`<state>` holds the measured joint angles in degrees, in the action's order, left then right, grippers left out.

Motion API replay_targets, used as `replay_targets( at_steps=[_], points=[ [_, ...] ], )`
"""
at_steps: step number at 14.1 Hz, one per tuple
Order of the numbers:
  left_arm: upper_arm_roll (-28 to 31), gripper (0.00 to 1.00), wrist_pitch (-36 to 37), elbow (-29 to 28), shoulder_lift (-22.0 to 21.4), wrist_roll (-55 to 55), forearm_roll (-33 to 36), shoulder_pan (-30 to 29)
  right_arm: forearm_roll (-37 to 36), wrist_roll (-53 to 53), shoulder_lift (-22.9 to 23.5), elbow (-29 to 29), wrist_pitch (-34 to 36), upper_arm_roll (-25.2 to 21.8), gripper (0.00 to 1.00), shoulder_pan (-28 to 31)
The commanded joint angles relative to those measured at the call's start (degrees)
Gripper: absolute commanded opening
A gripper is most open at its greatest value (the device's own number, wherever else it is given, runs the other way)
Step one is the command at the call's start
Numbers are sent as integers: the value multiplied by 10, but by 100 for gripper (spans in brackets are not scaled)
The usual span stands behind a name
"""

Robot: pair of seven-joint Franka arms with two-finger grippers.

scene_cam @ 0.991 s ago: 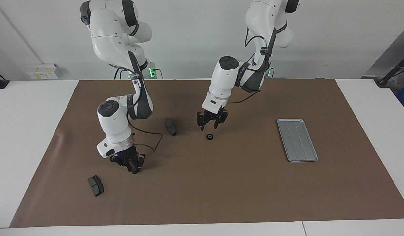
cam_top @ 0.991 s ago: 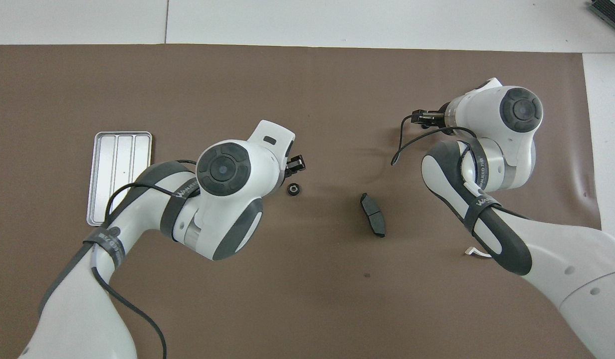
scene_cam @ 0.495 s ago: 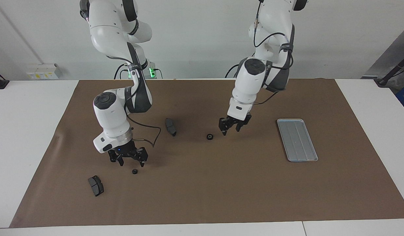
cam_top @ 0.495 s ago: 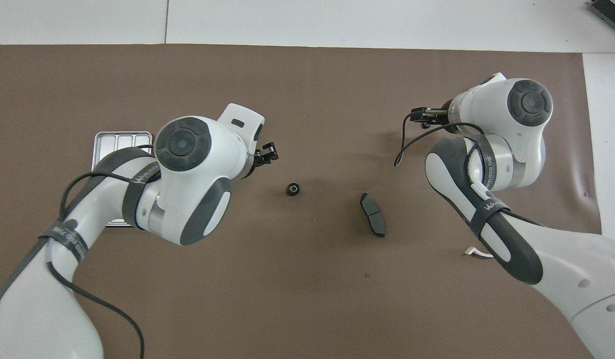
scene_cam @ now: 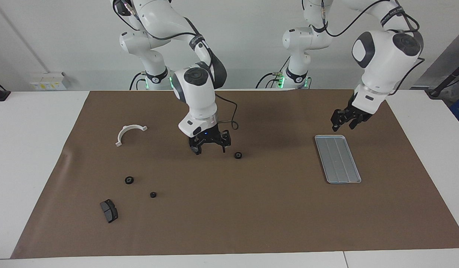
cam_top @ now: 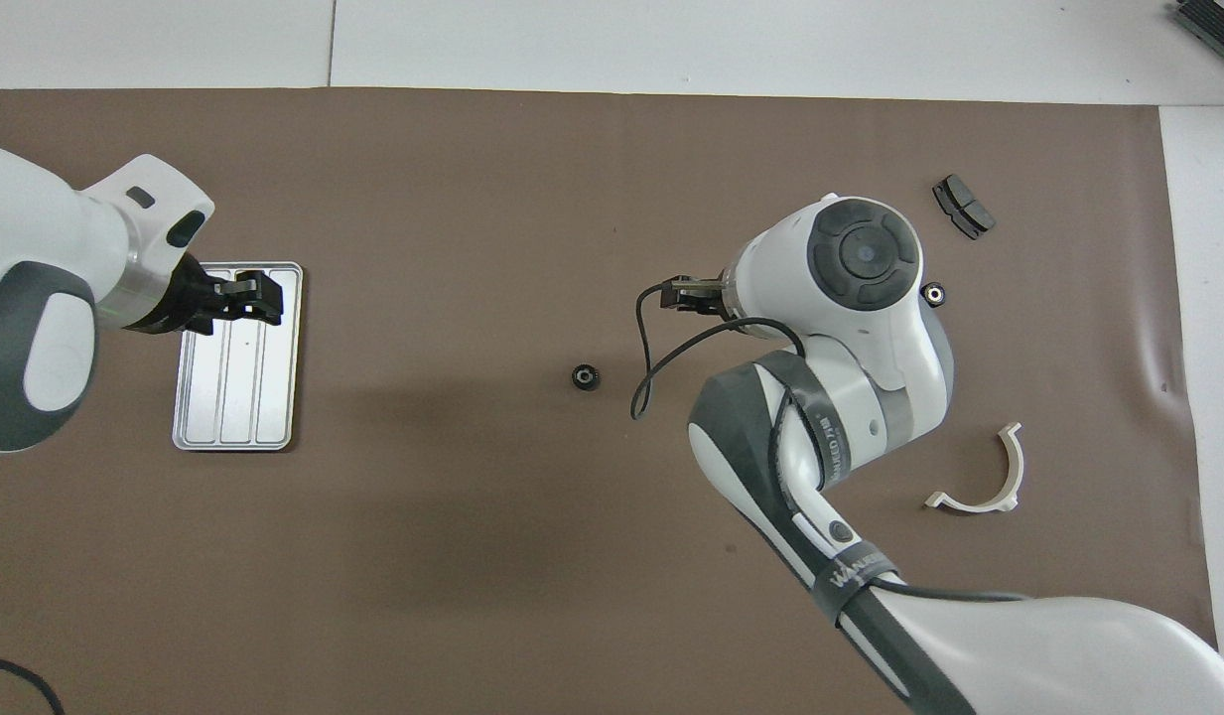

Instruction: Place bearing gear from tray to pile

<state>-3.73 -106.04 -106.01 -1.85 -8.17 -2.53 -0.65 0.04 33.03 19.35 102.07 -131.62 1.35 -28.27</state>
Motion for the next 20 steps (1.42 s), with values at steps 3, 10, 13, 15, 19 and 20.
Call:
replay_targets(
  at_steps=[3, 10, 13, 15, 19, 20],
  points=[
    [5, 72, 85, 28, -47, 9, 66, -4, -47, 100, 82, -24, -66, -3, 100, -68],
    [8, 100, 16, -18, -66, 26, 54, -15, -90, 135, 111, -27, -83, -3, 100, -86],
    [8, 100, -7, -41, -73, 45, 22, -30, -94, 134, 111, -21, -80, -3, 86, -86],
    [8, 100, -15, -44, -76, 45, 15, -29, -102, 134, 111, -20, -80, -3, 69, -86],
    [8, 100, -23, -42, -75, 46, 15, -29, -102, 134, 111, -20, -80, -3, 59, -86],
    [8, 100, -25, -42, -75, 45, 15, -27, -103, 134, 111, -20, -79, -3, 59, -86]
  ],
)
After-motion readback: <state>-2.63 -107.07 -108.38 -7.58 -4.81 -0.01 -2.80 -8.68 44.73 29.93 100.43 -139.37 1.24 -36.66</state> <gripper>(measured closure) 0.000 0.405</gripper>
